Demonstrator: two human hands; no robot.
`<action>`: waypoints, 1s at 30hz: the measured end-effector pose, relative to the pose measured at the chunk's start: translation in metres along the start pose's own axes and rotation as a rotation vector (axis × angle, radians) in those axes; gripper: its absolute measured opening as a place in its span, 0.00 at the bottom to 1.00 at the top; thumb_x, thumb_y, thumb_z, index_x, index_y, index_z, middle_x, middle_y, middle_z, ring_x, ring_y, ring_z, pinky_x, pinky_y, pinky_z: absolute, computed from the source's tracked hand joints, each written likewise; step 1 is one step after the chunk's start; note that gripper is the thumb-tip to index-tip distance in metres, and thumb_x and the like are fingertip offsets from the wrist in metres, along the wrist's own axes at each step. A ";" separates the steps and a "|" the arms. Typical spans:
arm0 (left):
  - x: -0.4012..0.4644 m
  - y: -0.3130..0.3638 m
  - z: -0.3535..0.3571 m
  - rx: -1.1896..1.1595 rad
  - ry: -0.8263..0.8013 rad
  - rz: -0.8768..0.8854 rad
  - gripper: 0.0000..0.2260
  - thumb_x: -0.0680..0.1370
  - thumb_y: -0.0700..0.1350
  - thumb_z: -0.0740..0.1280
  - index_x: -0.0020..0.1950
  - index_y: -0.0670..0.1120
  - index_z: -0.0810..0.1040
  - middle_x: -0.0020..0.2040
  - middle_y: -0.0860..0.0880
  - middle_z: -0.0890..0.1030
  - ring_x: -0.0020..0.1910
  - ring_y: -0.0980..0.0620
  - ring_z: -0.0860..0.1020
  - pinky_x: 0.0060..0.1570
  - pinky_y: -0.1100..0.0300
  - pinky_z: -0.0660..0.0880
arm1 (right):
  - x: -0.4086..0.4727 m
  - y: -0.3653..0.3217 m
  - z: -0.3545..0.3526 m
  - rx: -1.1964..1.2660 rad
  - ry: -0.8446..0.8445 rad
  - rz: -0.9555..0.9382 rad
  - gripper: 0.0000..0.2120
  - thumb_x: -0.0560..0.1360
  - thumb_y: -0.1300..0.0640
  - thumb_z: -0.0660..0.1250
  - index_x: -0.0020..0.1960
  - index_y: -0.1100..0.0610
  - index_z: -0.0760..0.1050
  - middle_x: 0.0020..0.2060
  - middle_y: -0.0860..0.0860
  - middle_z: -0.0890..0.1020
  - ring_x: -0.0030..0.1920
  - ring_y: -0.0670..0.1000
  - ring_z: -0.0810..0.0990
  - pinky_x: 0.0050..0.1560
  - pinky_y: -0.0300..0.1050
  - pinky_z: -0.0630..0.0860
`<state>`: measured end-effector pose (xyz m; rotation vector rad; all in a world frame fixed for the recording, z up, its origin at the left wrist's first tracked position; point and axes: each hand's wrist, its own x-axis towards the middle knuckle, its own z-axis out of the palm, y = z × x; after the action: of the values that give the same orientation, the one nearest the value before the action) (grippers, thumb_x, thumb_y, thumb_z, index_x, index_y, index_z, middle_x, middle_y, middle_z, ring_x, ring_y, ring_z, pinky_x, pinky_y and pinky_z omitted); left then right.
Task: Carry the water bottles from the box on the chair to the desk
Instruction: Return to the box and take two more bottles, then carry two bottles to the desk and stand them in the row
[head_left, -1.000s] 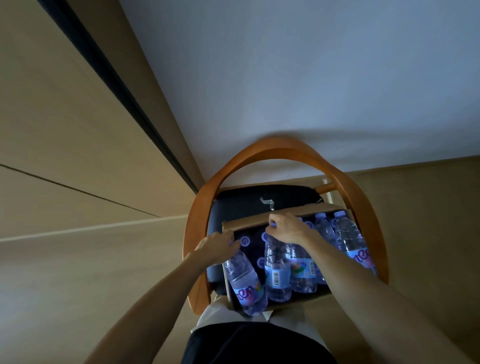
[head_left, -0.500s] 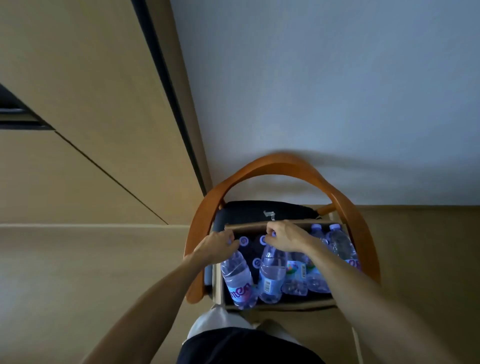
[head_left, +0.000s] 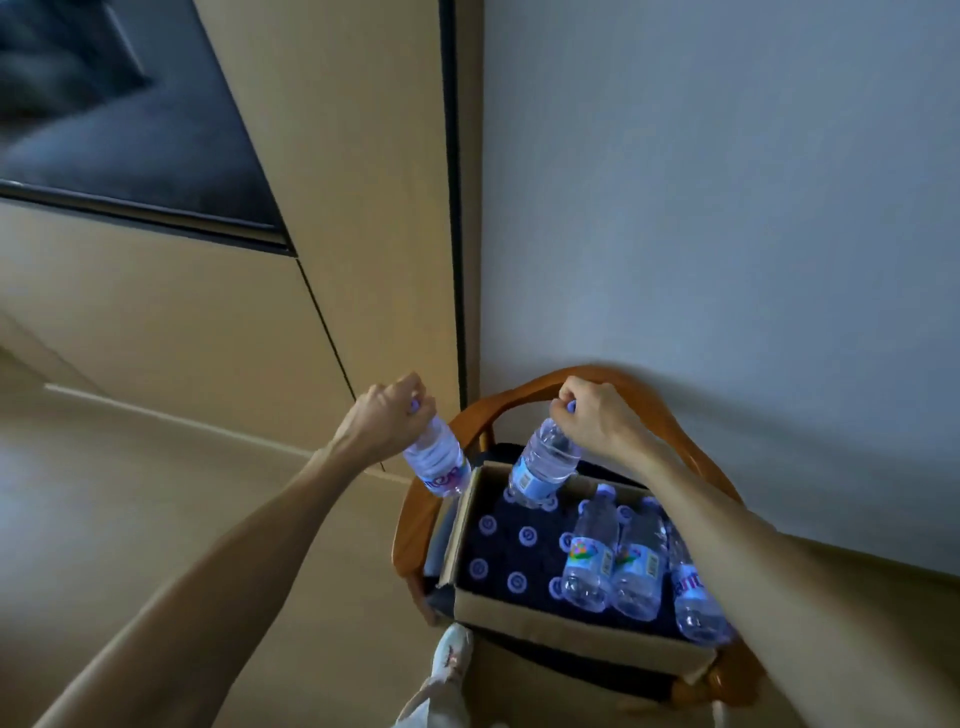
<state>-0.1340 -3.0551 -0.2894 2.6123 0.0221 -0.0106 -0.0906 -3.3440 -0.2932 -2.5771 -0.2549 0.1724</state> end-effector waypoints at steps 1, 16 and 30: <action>-0.003 -0.001 -0.018 -0.014 0.046 -0.014 0.06 0.77 0.55 0.61 0.46 0.53 0.70 0.37 0.47 0.79 0.38 0.43 0.76 0.36 0.57 0.70 | 0.005 -0.013 -0.008 -0.016 0.021 -0.022 0.08 0.75 0.54 0.62 0.38 0.54 0.70 0.31 0.51 0.78 0.33 0.53 0.74 0.33 0.43 0.69; -0.084 -0.081 -0.316 0.147 0.764 -0.190 0.12 0.77 0.55 0.61 0.43 0.50 0.78 0.39 0.45 0.82 0.39 0.42 0.77 0.40 0.56 0.73 | 0.084 -0.322 -0.052 0.089 0.196 -0.530 0.07 0.73 0.54 0.63 0.40 0.57 0.75 0.32 0.49 0.78 0.37 0.56 0.76 0.37 0.44 0.71; -0.180 -0.257 -0.524 0.265 1.064 -0.310 0.11 0.80 0.50 0.62 0.41 0.46 0.75 0.34 0.49 0.78 0.30 0.54 0.75 0.31 0.66 0.69 | 0.117 -0.655 0.037 0.234 0.221 -0.866 0.07 0.74 0.54 0.62 0.39 0.56 0.73 0.30 0.44 0.74 0.39 0.55 0.74 0.40 0.41 0.67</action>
<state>-0.3167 -2.5710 0.0352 2.5098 0.8291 1.3147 -0.0794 -2.7523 0.0133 -2.0183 -1.1412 -0.3729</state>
